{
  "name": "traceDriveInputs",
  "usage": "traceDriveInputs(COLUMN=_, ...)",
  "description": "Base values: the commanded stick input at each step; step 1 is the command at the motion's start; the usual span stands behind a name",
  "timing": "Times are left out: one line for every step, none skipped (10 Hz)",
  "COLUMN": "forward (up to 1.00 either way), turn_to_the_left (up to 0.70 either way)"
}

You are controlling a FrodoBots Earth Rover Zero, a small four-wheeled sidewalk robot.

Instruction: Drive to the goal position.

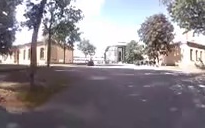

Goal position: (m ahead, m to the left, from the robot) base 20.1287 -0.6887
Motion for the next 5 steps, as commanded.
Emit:
traceDriveInputs(forward=1.00, turn_to_the_left=0.00)
traceDriveInputs(forward=1.00, turn_to_the_left=0.00)
traceDriveInputs(forward=1.00, turn_to_the_left=0.00)
traceDriveInputs(forward=1.00, turn_to_the_left=0.00)
traceDriveInputs(forward=1.00, turn_to_the_left=0.00)
